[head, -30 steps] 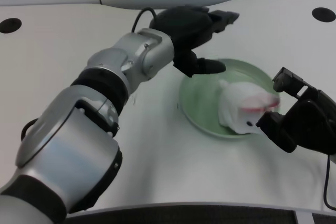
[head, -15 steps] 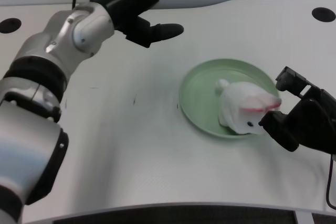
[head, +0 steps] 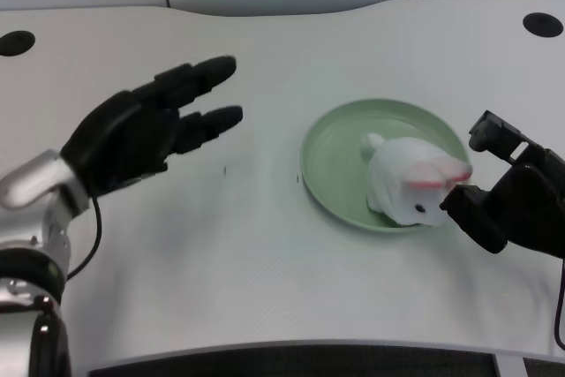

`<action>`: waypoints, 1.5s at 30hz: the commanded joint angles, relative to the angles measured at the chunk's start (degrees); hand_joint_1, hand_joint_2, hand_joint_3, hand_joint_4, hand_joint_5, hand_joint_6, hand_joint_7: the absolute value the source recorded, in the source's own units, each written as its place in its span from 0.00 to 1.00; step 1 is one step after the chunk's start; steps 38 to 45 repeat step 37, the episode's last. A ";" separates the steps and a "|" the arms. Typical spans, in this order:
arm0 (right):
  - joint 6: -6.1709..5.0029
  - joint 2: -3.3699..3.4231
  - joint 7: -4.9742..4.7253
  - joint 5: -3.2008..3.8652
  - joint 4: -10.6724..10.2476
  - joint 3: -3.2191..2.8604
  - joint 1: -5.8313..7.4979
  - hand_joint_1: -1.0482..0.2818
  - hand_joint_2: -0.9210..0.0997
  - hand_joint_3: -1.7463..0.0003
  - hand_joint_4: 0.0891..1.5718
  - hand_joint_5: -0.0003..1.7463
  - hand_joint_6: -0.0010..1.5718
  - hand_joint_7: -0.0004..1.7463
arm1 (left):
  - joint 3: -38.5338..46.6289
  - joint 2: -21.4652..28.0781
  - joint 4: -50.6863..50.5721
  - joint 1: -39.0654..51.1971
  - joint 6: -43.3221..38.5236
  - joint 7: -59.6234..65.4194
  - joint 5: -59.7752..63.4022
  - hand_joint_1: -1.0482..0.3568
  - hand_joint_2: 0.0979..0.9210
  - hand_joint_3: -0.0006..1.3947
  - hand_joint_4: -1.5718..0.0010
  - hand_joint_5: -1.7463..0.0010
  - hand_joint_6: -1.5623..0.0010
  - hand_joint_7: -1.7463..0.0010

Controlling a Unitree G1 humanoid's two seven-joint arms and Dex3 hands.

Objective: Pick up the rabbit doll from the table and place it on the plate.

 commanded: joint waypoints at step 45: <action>0.22 -1.48 -0.95 -0.53 0.89 0.66 0.25 0.32 0.00 0.98 0.64 1.00 0.52 1.00 | 10.20 5.94 0.51 7.02 27.74 -11.12 -7.29 0.09 1.00 0.34 0.74 0.29 0.58 0.70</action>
